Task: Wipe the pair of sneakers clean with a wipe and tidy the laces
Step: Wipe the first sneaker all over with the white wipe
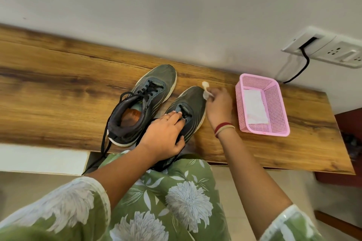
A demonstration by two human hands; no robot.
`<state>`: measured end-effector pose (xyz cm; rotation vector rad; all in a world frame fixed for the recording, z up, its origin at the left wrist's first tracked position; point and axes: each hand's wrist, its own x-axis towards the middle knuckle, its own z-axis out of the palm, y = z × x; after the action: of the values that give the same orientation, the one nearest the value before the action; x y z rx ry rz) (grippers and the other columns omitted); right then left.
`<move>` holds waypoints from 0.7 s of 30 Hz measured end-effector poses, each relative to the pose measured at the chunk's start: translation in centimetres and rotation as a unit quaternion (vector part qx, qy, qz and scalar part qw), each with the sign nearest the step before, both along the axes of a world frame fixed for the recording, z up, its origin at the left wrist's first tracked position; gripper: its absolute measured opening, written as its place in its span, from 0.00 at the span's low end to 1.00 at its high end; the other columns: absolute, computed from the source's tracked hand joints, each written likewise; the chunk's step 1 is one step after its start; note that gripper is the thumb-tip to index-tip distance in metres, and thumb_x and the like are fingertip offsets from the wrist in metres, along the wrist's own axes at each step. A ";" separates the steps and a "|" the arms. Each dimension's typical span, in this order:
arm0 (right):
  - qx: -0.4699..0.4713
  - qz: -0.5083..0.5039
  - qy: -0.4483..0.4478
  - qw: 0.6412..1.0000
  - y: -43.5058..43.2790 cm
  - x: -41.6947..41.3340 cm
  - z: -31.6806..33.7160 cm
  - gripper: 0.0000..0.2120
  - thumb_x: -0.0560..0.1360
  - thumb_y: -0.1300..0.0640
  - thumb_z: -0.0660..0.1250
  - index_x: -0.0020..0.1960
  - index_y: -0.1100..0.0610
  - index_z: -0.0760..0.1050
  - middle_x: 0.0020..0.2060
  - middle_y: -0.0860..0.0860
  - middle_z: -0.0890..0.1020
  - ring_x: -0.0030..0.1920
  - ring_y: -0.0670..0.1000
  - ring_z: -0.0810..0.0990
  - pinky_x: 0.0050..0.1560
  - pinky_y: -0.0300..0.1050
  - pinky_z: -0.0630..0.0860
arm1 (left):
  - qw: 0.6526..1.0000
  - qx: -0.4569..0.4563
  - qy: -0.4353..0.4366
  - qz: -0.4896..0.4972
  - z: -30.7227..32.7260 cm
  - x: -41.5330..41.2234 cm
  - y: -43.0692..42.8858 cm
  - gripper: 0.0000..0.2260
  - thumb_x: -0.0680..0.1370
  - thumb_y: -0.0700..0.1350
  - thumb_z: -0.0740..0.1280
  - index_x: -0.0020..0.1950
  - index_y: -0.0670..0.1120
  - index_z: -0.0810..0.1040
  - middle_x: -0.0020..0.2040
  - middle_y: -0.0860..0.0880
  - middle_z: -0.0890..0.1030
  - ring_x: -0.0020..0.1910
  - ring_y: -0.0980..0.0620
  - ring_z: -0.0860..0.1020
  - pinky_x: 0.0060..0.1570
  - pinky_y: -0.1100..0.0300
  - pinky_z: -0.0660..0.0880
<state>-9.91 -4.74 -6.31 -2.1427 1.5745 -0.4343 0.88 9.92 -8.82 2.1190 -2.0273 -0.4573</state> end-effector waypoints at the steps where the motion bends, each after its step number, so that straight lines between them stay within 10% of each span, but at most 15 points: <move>1: -0.028 0.036 0.056 0.997 0.4 0.6 -0.6 0.16 0.77 0.65 0.58 0.63 0.58 0.74 0.59 0.56 0.74 0.60 0.56 0.71 0.60 0.47 0.69 | 1.000 0.001 0.002 0.002 0.0 0.0 0.0 0.26 0.75 0.55 0.56 0.70 0.45 0.69 0.70 0.45 0.69 0.70 0.47 0.67 0.61 0.54 0.71; 7: -0.082 0.139 0.171 0.972 3.6 1.3 -3.7 0.17 0.78 0.65 0.55 0.64 0.60 0.73 0.57 0.58 0.76 0.58 0.58 0.70 0.56 0.50 0.70 | 1.000 0.000 0.009 0.009 -0.3 0.1 -0.1 0.25 0.72 0.55 0.58 0.64 0.44 0.75 0.65 0.44 0.75 0.64 0.45 0.73 0.53 0.53 0.75; 13: 0.176 0.063 -0.051 0.981 1.9 -0.8 -0.5 0.16 0.75 0.68 0.61 0.53 0.51 0.81 0.56 0.48 0.80 0.52 0.50 0.79 0.54 0.38 0.75 | 1.000 -0.006 0.002 0.002 -0.1 0.0 0.1 0.25 0.76 0.55 0.57 0.70 0.45 0.69 0.70 0.45 0.69 0.69 0.47 0.68 0.59 0.54 0.71; 16: 0.116 -0.071 -0.204 0.970 -0.2 -1.9 1.6 0.16 0.75 0.68 0.61 0.53 0.52 0.81 0.57 0.50 0.80 0.55 0.48 0.77 0.55 0.39 0.75 | 1.000 -0.005 -0.004 0.001 -0.2 0.0 0.0 0.25 0.77 0.55 0.57 0.72 0.46 0.66 0.72 0.47 0.67 0.71 0.49 0.65 0.61 0.56 0.69; 21: 0.020 0.014 -0.013 1.000 -1.0 0.5 0.1 0.16 0.77 0.65 0.60 0.62 0.55 0.76 0.59 0.54 0.78 0.59 0.53 0.76 0.60 0.42 0.71 | 1.000 -0.002 0.000 0.004 -0.2 0.0 0.0 0.25 0.77 0.54 0.57 0.71 0.46 0.67 0.71 0.46 0.67 0.70 0.48 0.66 0.61 0.55 0.70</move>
<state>-9.45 -5.72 -6.17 -2.1185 1.5255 -0.4157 0.88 9.96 -9.01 2.1248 -2.0164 -0.4532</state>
